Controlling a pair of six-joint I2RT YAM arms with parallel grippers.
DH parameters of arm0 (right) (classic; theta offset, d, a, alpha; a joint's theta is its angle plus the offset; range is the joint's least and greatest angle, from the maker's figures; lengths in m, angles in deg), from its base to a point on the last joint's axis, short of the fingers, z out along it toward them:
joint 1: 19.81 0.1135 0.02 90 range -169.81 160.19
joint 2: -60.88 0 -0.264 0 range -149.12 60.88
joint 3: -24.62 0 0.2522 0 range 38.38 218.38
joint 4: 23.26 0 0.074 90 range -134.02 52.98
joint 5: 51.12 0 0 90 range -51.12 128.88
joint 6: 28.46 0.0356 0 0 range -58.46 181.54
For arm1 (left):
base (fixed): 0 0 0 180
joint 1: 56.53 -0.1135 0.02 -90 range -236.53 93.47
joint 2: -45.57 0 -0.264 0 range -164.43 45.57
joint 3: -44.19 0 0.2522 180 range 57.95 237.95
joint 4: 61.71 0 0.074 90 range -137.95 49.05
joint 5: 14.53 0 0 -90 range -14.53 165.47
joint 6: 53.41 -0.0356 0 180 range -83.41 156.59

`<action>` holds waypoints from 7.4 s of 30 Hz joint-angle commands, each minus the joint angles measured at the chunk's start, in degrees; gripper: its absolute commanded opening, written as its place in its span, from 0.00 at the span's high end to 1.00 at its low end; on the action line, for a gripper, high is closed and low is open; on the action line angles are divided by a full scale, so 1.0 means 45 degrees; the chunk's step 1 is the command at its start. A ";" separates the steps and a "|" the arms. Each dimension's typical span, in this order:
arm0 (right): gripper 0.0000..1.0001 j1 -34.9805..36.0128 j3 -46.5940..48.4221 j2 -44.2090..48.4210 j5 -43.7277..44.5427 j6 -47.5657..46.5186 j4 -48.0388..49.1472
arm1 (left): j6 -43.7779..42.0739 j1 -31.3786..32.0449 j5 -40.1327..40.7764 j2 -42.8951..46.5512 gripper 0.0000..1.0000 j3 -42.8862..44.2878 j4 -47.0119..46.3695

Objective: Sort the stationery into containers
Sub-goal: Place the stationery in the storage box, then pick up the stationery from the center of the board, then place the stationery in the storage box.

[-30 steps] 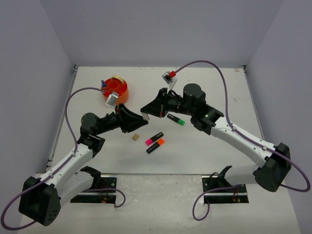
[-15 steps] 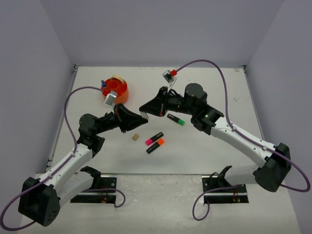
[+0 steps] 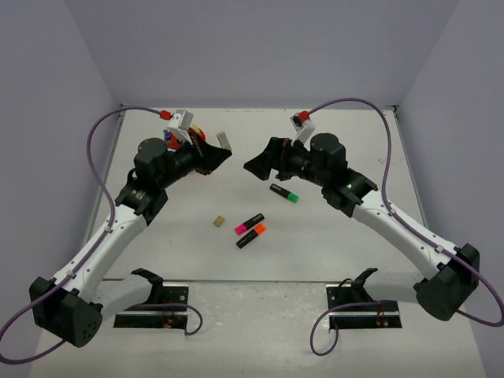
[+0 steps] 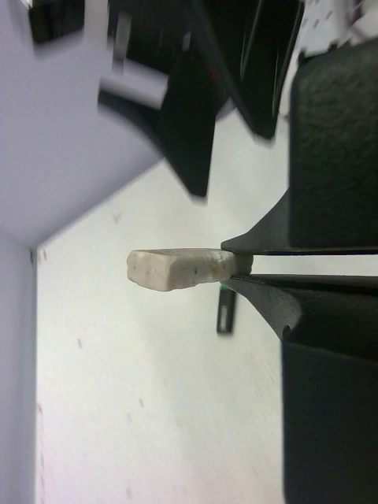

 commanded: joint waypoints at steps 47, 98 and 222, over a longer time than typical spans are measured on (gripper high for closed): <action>0.01 -0.0339 -0.1706 0.3867 0.3538 -0.2230 -0.2393 | -0.7116 -0.0962 0.9519 -1.2381 0.88 1.1758 1.1962; 0.50 0.4991 0.7753 -1.2428 0.4419 -0.4863 -0.6085 | -0.3402 -0.1058 0.9077 0.3619 0.00 -0.0915 0.6142; 0.28 -0.0626 0.5515 -0.6770 0.3344 -0.7516 -0.6081 | -0.3975 -0.1312 0.6782 0.4435 0.00 -0.2285 0.5107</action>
